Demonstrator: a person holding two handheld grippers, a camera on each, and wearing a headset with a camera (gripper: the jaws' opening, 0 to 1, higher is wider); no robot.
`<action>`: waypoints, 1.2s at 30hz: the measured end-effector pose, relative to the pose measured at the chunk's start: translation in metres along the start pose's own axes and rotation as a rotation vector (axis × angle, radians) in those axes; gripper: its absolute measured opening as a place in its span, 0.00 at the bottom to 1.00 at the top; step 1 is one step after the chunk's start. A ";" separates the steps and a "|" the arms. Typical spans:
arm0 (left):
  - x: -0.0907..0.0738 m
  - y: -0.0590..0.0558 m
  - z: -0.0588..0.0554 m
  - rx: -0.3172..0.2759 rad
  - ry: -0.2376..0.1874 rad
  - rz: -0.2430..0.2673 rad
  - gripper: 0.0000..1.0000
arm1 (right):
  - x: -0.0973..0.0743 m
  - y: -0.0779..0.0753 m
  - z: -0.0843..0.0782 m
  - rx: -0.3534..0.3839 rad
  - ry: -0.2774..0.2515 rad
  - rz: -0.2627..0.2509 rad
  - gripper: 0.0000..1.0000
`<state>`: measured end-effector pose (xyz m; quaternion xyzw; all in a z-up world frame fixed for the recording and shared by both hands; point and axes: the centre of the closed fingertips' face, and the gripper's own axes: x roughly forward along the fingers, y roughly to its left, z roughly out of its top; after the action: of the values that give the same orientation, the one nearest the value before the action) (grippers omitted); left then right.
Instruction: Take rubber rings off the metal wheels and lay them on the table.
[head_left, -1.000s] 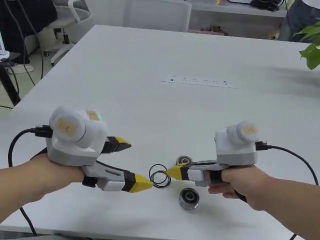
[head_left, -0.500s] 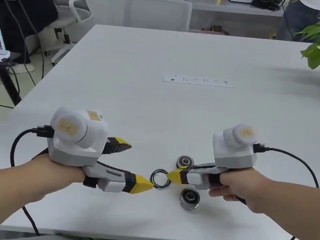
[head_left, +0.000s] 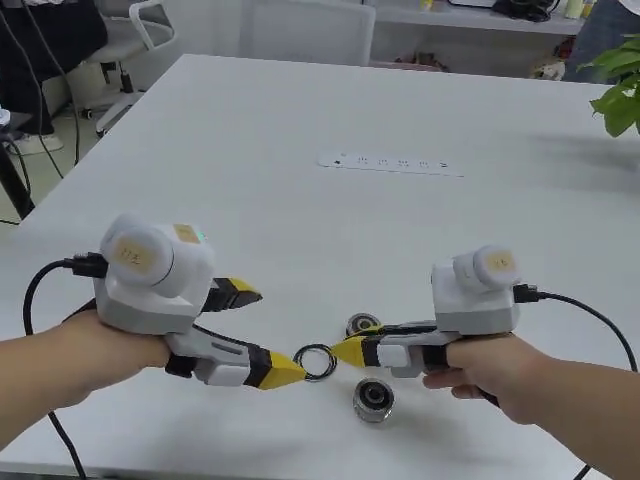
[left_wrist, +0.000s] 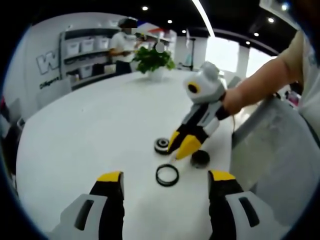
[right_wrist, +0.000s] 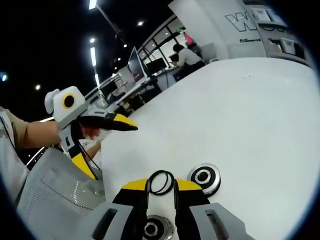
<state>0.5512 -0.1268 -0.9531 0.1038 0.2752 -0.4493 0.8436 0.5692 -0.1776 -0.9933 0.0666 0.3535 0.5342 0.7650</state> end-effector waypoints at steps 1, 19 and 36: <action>0.001 0.000 0.001 0.002 0.001 -0.001 0.69 | -0.002 0.000 0.003 -0.007 -0.008 0.000 0.17; 0.024 0.005 0.023 0.020 0.004 -0.022 0.67 | -0.033 -0.029 0.014 -0.082 -0.055 -0.082 0.36; 0.058 0.005 0.030 0.026 0.018 -0.056 0.56 | -0.033 -0.051 -0.011 -0.218 0.033 -0.128 0.40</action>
<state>0.5918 -0.1775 -0.9612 0.1108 0.2796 -0.4752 0.8269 0.5960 -0.2304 -1.0104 -0.0483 0.3095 0.5203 0.7944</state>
